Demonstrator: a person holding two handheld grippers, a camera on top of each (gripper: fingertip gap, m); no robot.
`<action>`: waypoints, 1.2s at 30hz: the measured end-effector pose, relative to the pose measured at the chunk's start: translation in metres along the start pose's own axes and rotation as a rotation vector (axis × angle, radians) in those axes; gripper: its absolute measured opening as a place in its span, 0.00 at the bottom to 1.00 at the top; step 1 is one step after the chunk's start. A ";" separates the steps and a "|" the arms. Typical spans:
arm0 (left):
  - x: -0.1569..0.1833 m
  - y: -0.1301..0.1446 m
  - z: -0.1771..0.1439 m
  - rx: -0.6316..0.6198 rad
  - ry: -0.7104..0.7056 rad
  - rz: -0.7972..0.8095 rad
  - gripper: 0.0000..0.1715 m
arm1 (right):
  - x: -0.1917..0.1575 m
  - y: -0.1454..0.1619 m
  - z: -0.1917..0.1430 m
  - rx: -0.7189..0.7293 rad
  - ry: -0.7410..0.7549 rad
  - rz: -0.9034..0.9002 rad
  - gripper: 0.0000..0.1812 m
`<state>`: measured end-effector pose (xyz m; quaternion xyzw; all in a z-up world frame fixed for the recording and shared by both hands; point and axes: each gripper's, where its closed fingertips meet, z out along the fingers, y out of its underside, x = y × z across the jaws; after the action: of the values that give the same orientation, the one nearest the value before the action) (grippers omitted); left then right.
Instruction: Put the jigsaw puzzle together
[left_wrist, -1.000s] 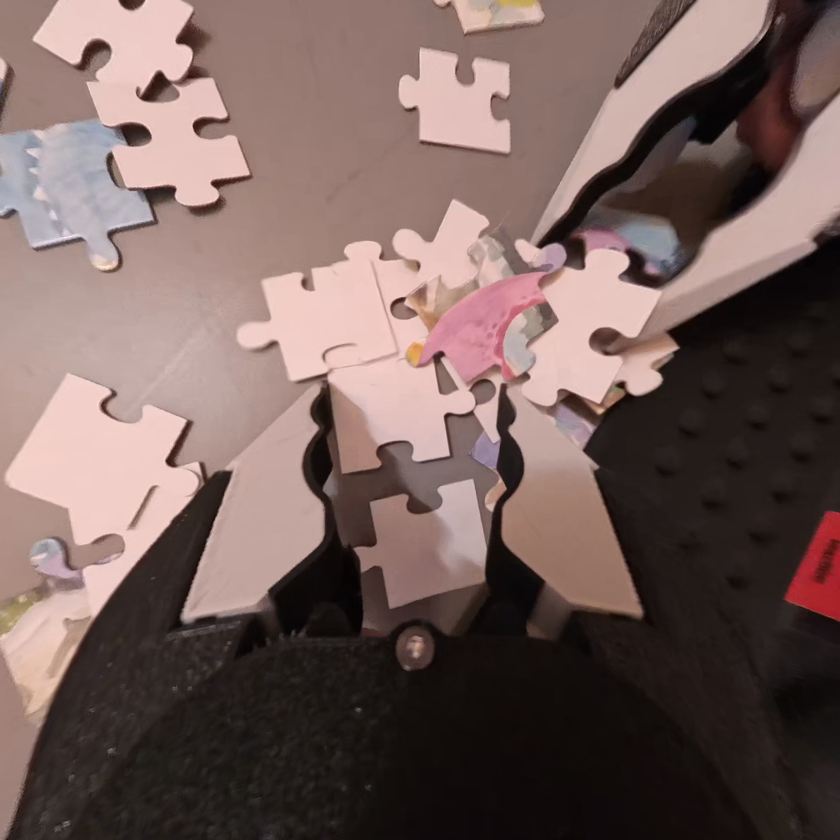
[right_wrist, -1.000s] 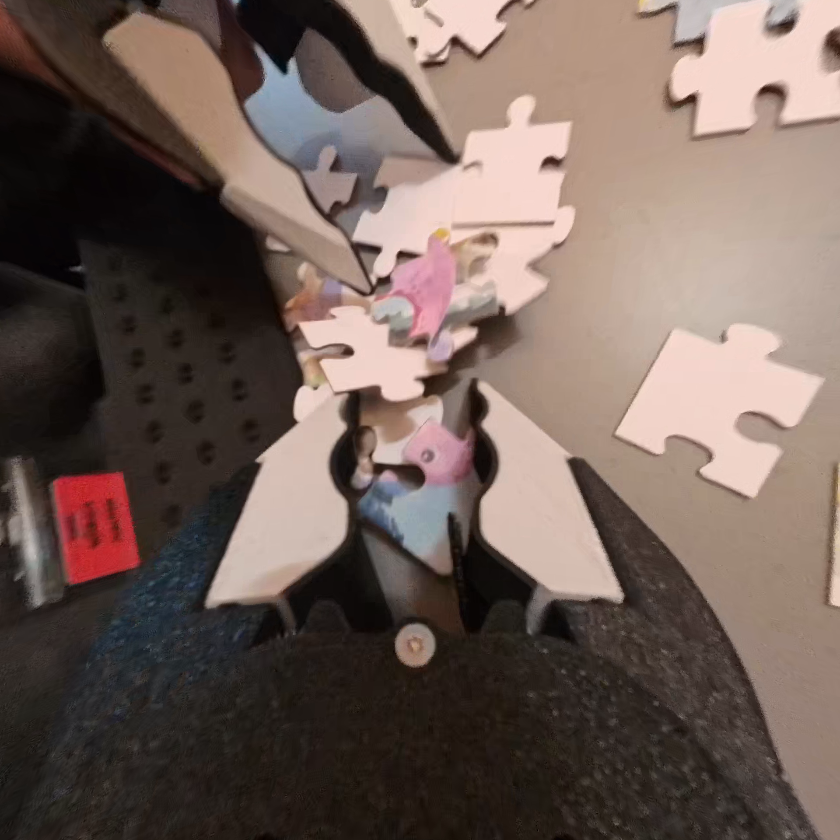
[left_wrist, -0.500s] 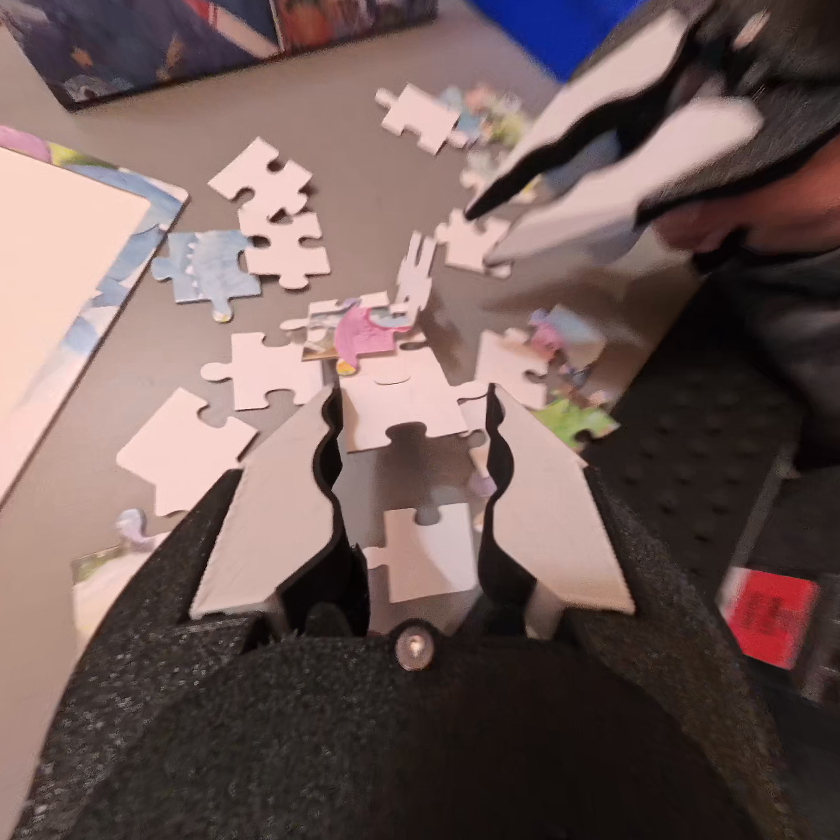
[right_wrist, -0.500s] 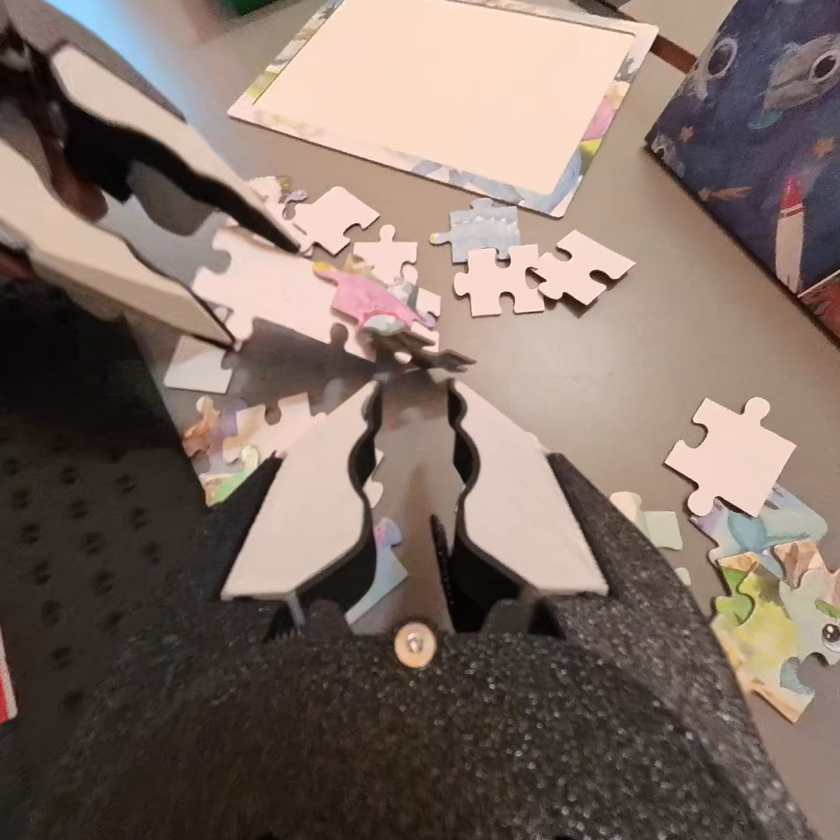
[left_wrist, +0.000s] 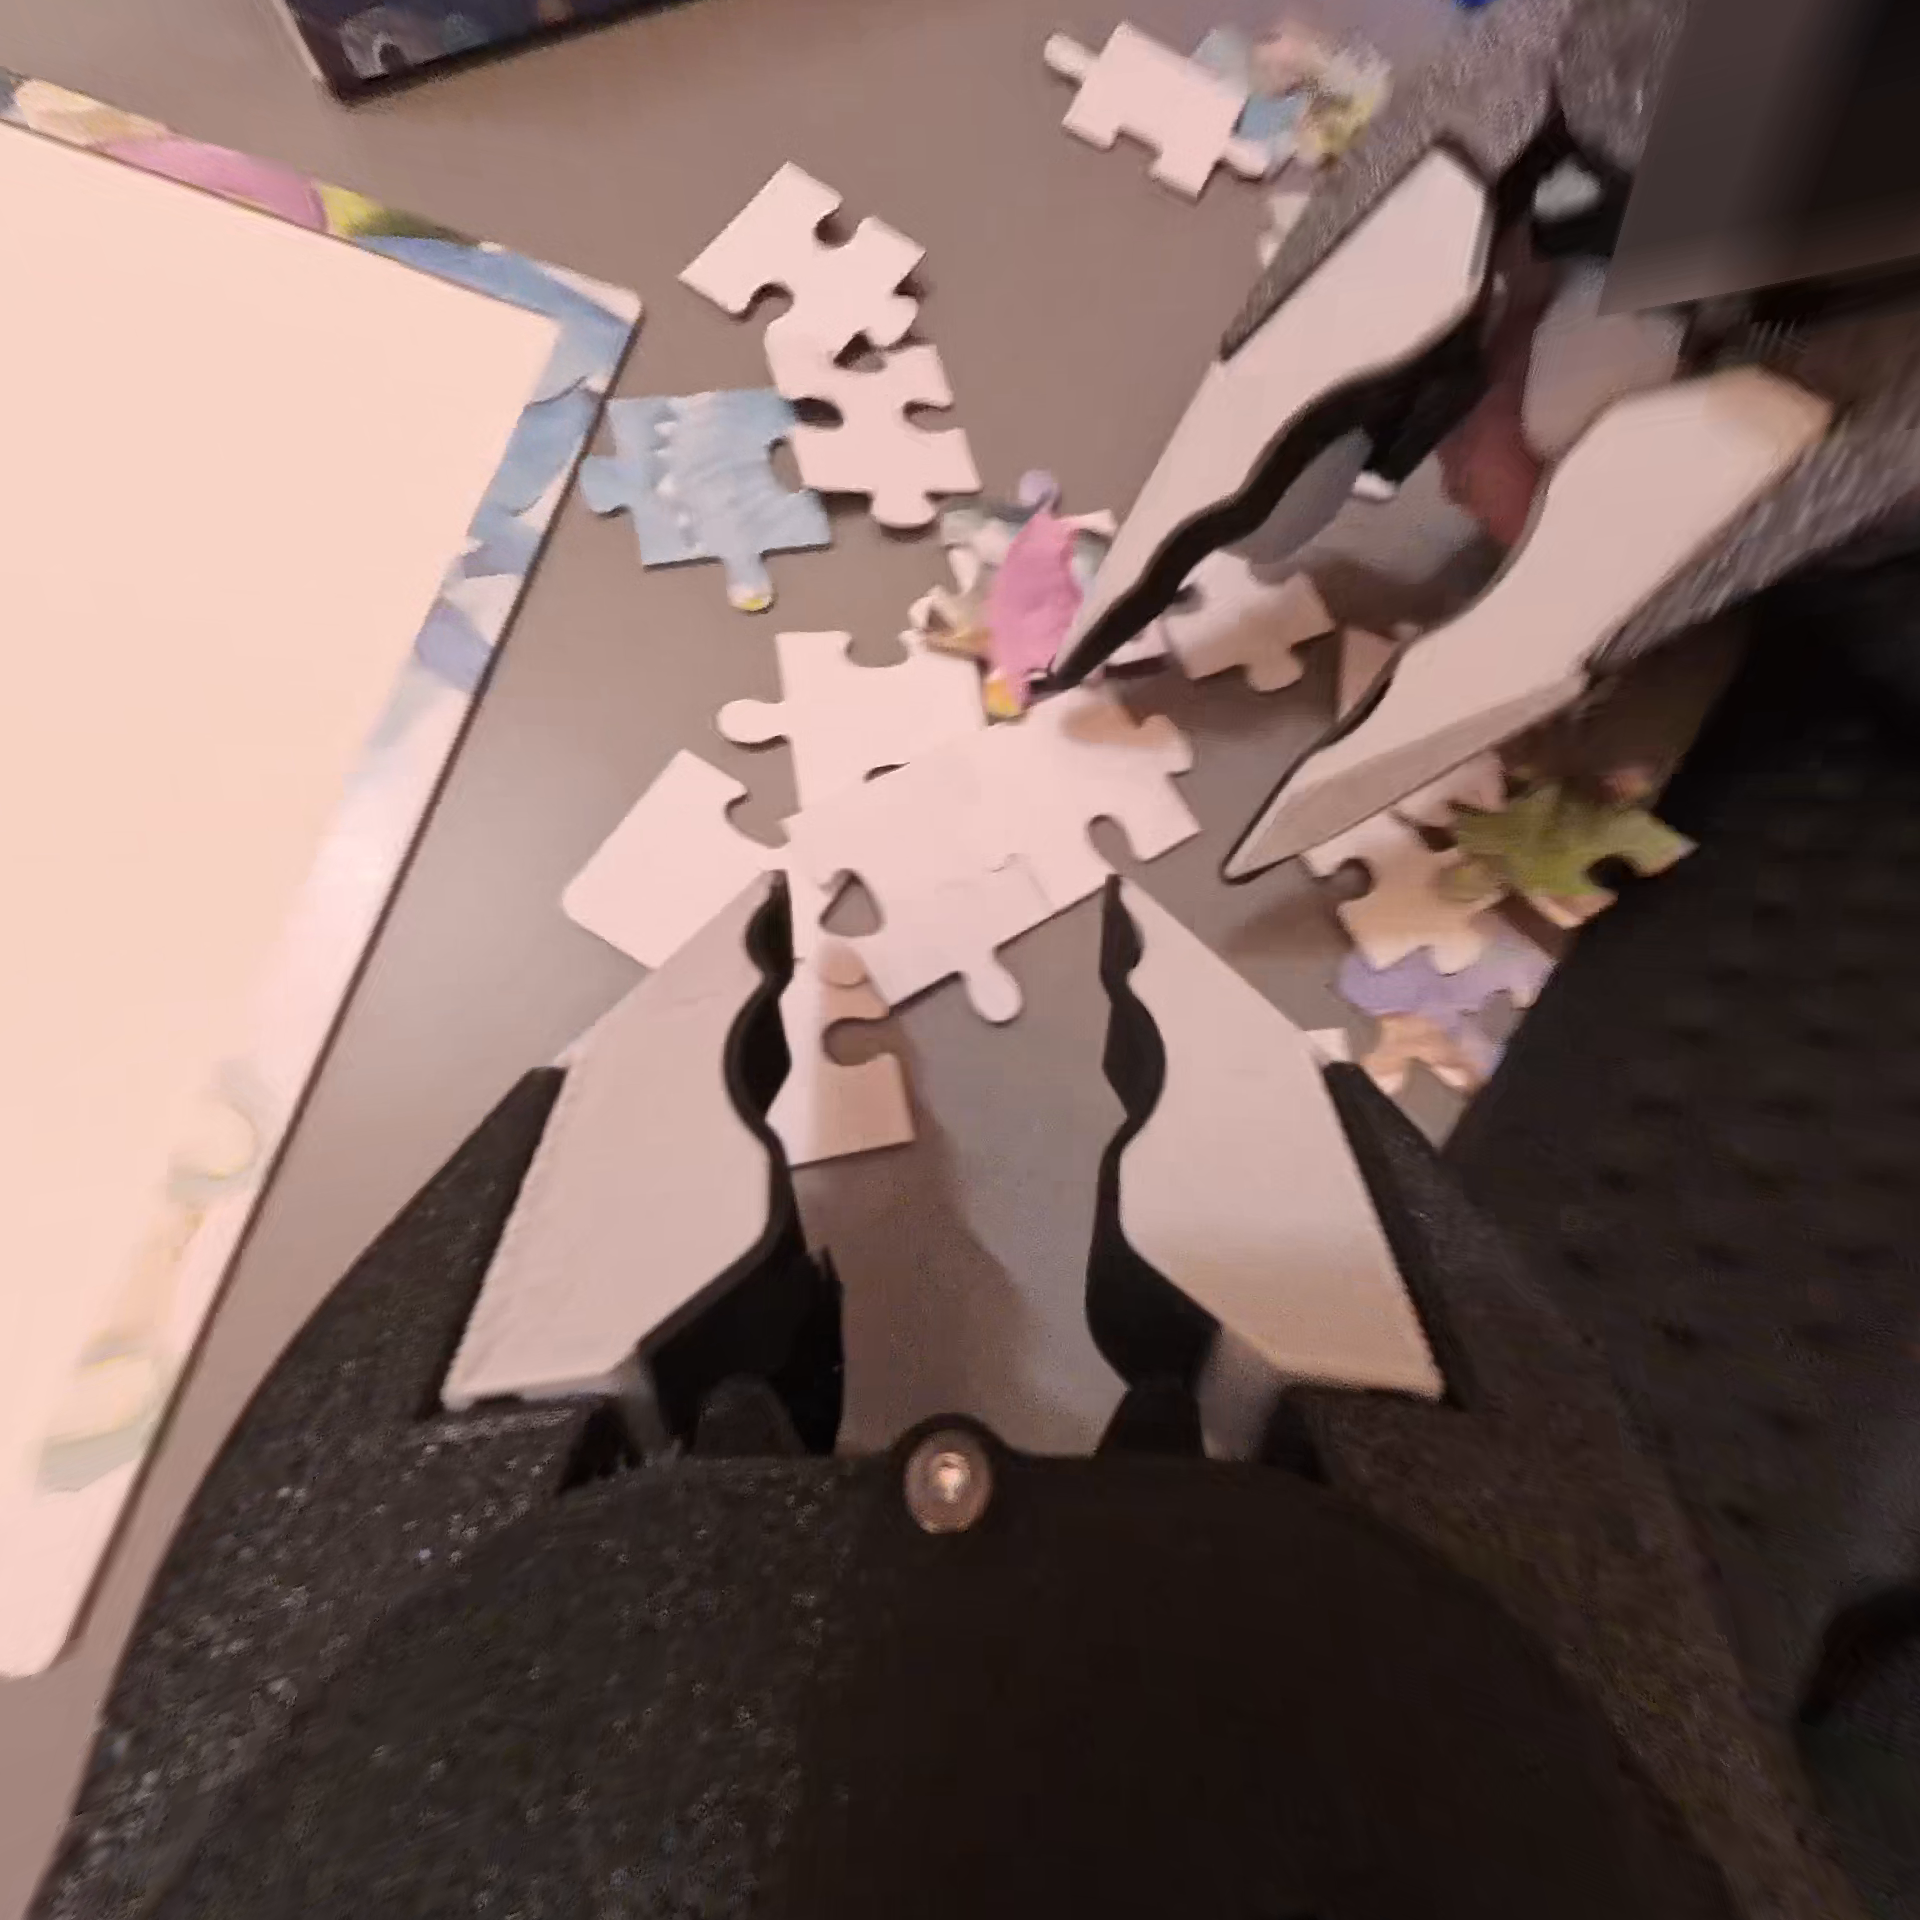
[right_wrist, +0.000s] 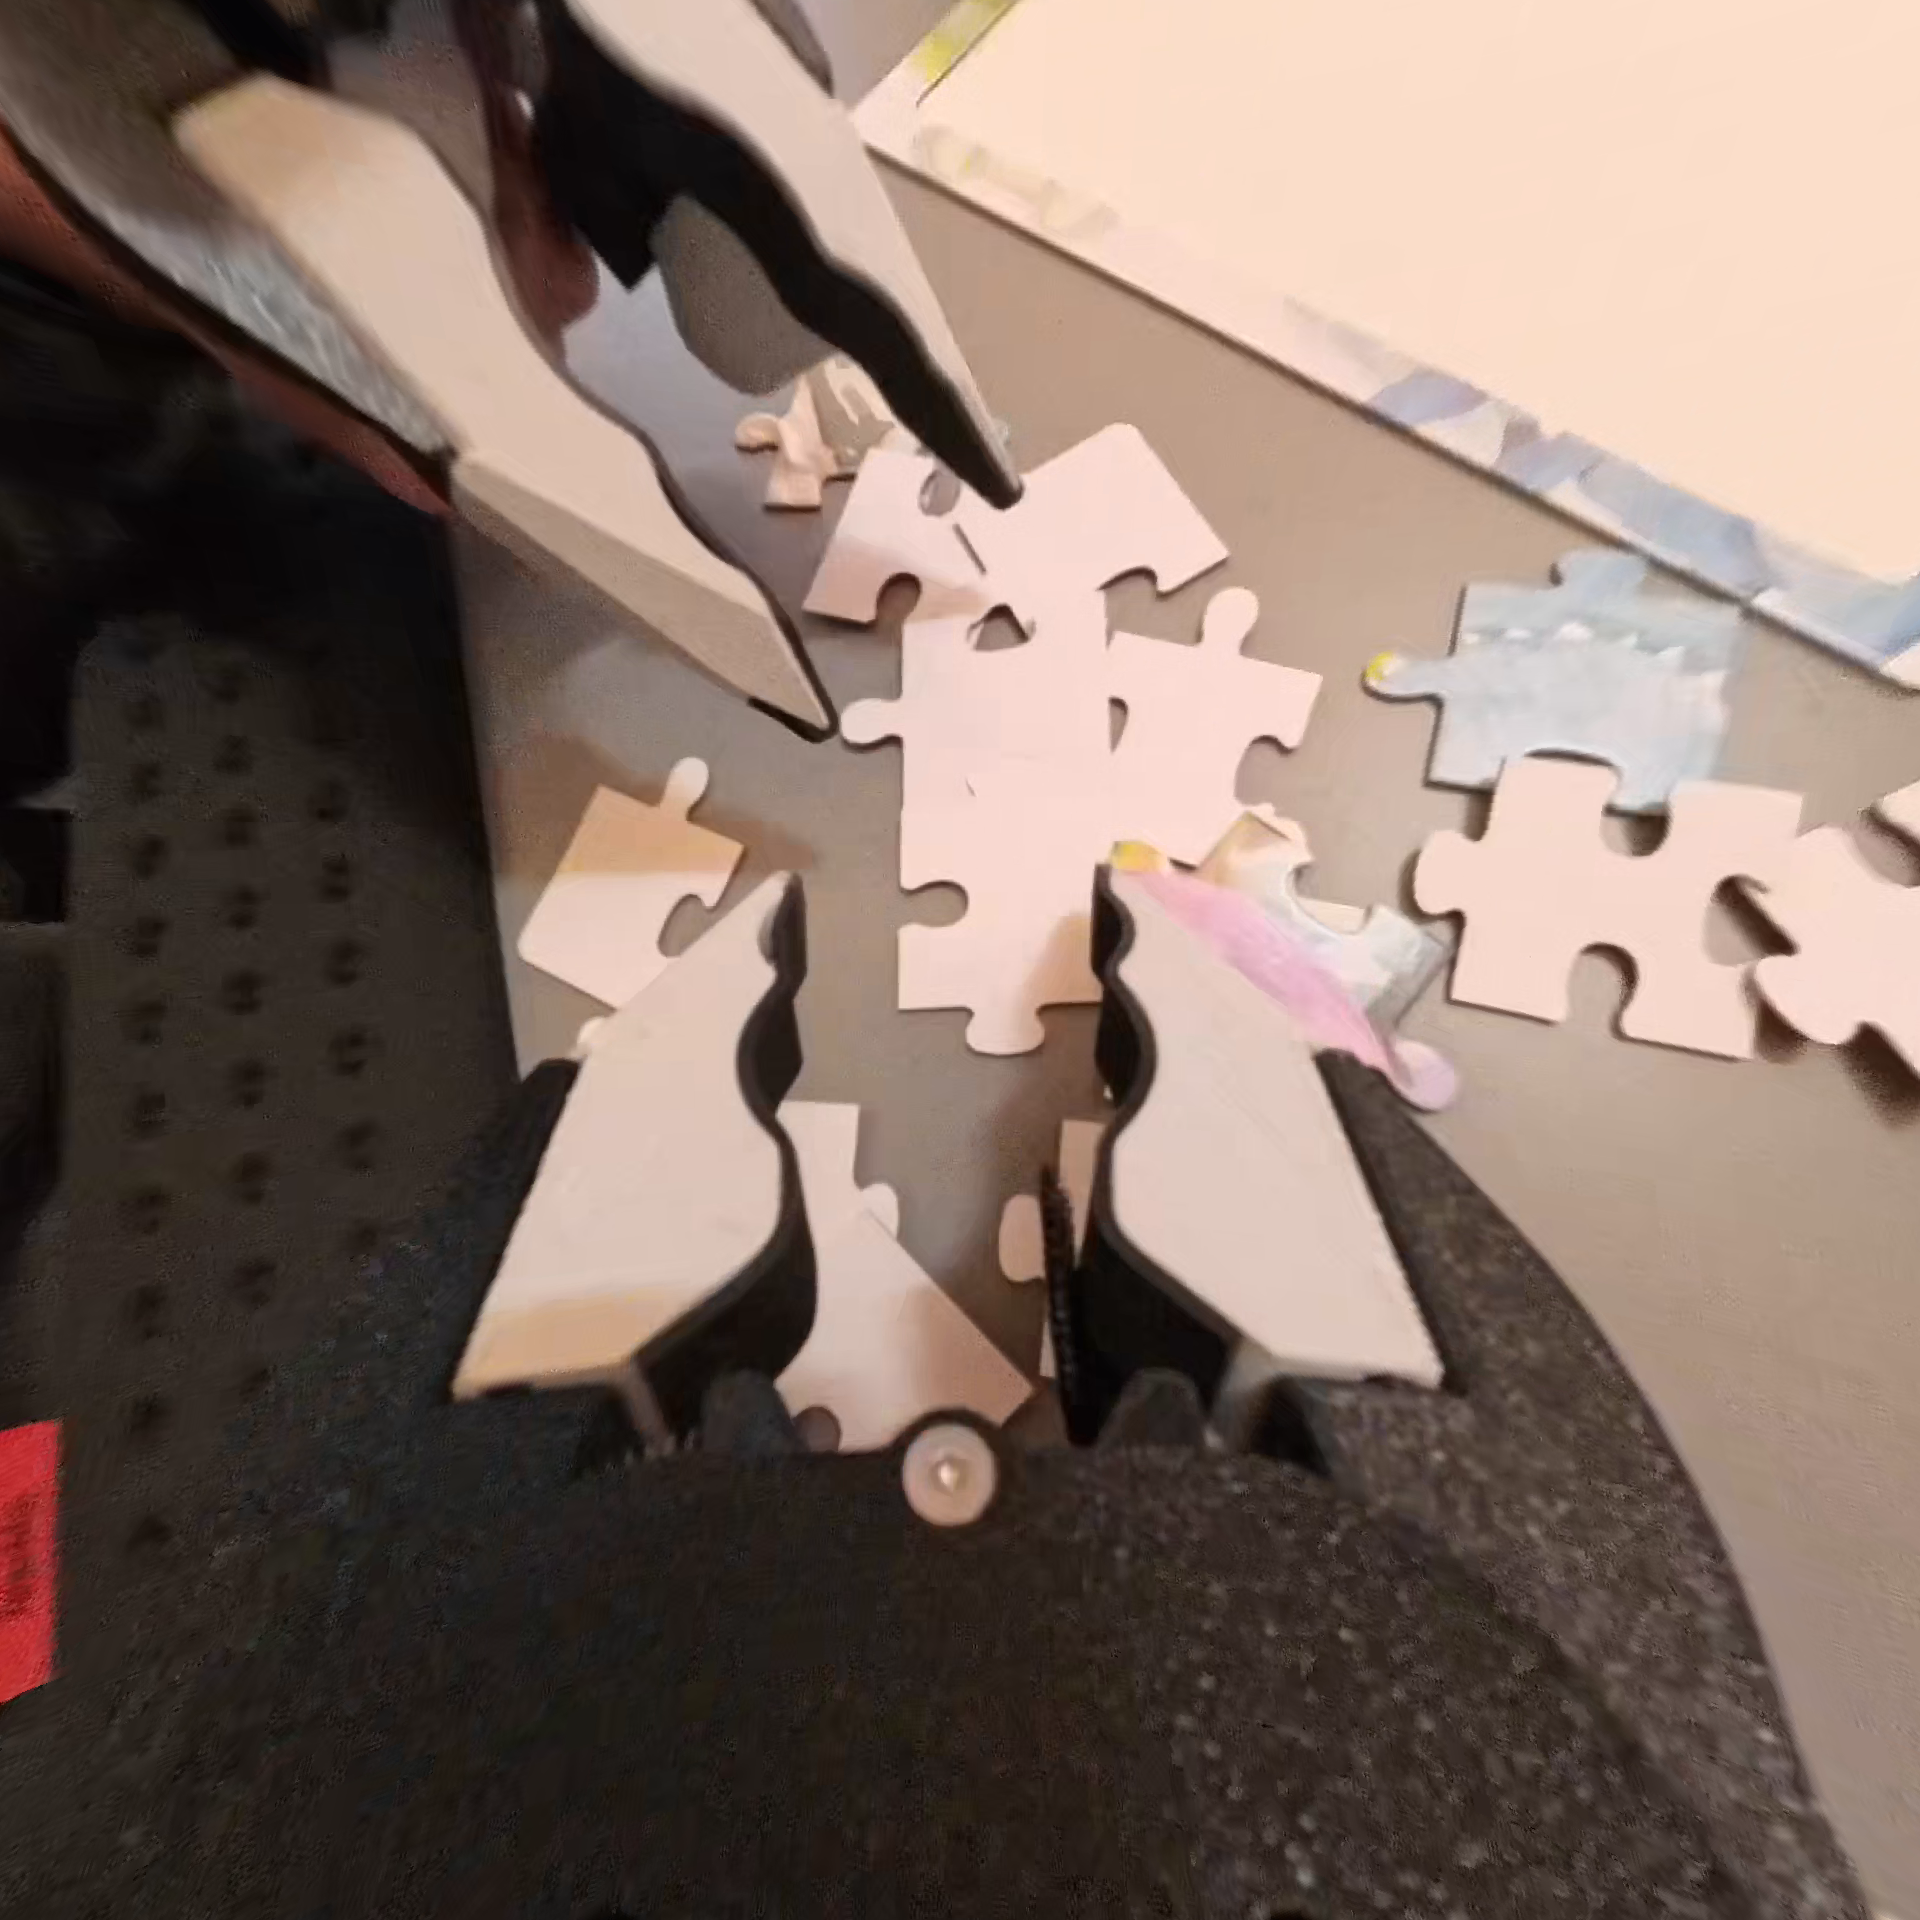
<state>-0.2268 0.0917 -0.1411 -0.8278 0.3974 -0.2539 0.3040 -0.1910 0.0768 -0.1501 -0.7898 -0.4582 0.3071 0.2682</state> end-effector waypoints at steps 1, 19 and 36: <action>-0.005 0.004 0.005 -0.011 0.010 -0.011 0.32 | 0.003 0.001 0.002 -0.008 -0.037 0.050 0.32; 0.058 -0.043 -0.004 0.223 0.419 -0.193 0.15 | 0.020 0.006 0.012 -0.007 0.127 -0.136 0.14; 0.014 -0.006 0.010 0.073 0.161 -0.222 0.38 | 0.026 0.023 -0.005 -0.054 0.142 -0.059 0.17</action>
<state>-0.2091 0.0869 -0.1412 -0.8320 0.3170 -0.3658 0.2712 -0.1639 0.0885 -0.1693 -0.8027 -0.4691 0.2299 0.2877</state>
